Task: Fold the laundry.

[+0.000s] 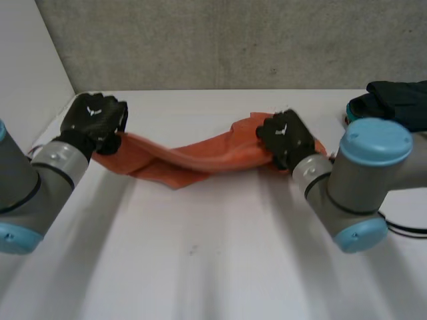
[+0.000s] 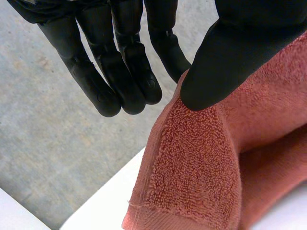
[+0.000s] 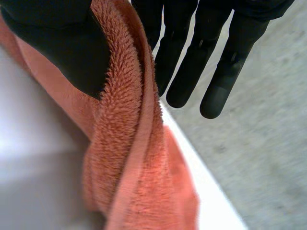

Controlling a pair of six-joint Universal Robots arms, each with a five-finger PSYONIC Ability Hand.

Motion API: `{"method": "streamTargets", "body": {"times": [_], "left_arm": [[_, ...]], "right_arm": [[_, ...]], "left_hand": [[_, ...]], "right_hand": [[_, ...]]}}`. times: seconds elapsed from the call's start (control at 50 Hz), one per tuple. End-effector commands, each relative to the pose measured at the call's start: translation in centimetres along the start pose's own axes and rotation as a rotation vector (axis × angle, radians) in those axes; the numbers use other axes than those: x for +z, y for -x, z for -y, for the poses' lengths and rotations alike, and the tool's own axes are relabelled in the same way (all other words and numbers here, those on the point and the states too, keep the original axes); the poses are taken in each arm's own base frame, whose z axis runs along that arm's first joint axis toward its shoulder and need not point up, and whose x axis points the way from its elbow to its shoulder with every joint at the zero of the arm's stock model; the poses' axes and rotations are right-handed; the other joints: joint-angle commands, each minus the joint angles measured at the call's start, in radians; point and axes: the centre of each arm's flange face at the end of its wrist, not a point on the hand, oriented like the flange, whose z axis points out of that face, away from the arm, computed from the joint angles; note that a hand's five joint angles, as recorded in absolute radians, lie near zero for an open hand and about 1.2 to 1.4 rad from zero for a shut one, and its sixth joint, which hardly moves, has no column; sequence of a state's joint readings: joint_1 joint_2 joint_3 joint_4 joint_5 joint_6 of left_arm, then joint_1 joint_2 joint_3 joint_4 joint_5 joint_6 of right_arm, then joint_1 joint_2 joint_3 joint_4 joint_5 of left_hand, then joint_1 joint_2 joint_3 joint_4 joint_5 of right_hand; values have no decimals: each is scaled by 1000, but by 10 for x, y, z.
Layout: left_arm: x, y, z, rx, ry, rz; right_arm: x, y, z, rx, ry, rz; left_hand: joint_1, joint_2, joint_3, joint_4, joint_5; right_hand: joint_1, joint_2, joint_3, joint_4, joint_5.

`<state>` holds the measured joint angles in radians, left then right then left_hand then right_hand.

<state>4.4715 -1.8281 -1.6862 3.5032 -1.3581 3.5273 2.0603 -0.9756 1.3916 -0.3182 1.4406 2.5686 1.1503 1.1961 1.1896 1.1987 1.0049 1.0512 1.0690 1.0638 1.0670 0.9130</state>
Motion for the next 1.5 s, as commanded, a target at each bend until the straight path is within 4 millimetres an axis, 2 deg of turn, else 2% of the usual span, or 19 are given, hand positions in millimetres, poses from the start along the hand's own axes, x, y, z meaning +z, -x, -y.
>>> {"method": "streamTargets", "body": {"times": [0.02,0.1,0.22,0.36,0.5,0.56,0.68,0.8,0.94,1.08,1.14,1.16,1.22,1.3,1.34,1.36,1.42,1.44,1.5], "left_arm": [[-13,-1,1,-14,4,-5],[-18,2,8,-22,-7,2],[-24,6,25,-41,-41,3],[-32,8,51,-60,-100,-7],[-39,4,75,-77,-156,-37],[-40,3,84,-77,-176,-41],[-44,5,119,-77,-249,-44],[-50,7,147,-98,-291,-47],[-52,9,160,-101,-317,-48],[-52,13,165,-102,-324,-31],[-53,14,164,-104,-318,-27],[-52,14,163,-106,-314,-25],[-52,16,159,-112,-300,-18],[-51,20,149,-123,-265,1],[-50,23,145,-123,-250,14],[-48,29,138,-122,-226,28],[-45,39,123,-121,-172,57],[-44,46,112,-123,-130,73],[-42,56,96,-129,-60,93]], "right_arm": [[-2,-15,-2,112,72,-66],[-16,-43,5,287,146,-125],[-37,-79,1,527,270,-162],[-44,-99,-24,476,424,-130],[-40,-89,-53,382,510,-72],[-33,-84,-60,376,478,-79],[-13,-75,-72,337,383,-111],[0,-72,-88,313,369,-147],[18,-63,-103,293,346,-150],[27,-65,-110,281,334,-156],[33,-69,-111,281,308,-174],[36,-70,-111,281,292,-185],[43,-76,-112,284,255,-222],[46,-89,-109,284,244,-266],[39,-92,-104,287,271,-263],[30,-99,-91,290,291,-252],[12,-126,-64,271,302,-252],[-2,-145,-50,245,319,-242],[-25,-164,-36,192,366,-187]], "left_hand": [[246,200,207,198,217],[246,200,207,198,217],[246,200,207,198,217],[246,200,207,198,217],[246,200,207,198,217],[246,200,207,198,217],[246,200,207,198,217],[246,200,207,198,217],[246,200,207,198,217],[246,200,207,198,217],[246,200,207,198,217],[246,200,207,198,217],[246,200,207,198,217],[246,200,207,198,217],[246,200,207,198,217],[246,200,207,198,217],[246,200,207,198,217],[246,200,207,198,217],[246,200,207,198,217]], "right_hand": [[-621,-639,-633,-637,-657],[-785,-803,-798,-801,-821],[-815,-833,-828,-831,-851],[-695,-713,-707,-711,-731],[-586,-604,-599,-602,-622],[-586,-604,-599,-602,-622],[-583,-601,-596,-599,-619],[-460,-478,-473,-476,-496],[-416,-434,-428,-432,-452],[-258,-275,-270,-273,-294],[-67,-85,-79,-83,-103],[91,73,78,75,54],[344,327,332,329,308],[345,327,333,329,309],[345,327,333,329,309],[345,327,333,329,309],[345,327,333,329,309],[345,327,333,329,309],[345,327,333,329,309]]}}
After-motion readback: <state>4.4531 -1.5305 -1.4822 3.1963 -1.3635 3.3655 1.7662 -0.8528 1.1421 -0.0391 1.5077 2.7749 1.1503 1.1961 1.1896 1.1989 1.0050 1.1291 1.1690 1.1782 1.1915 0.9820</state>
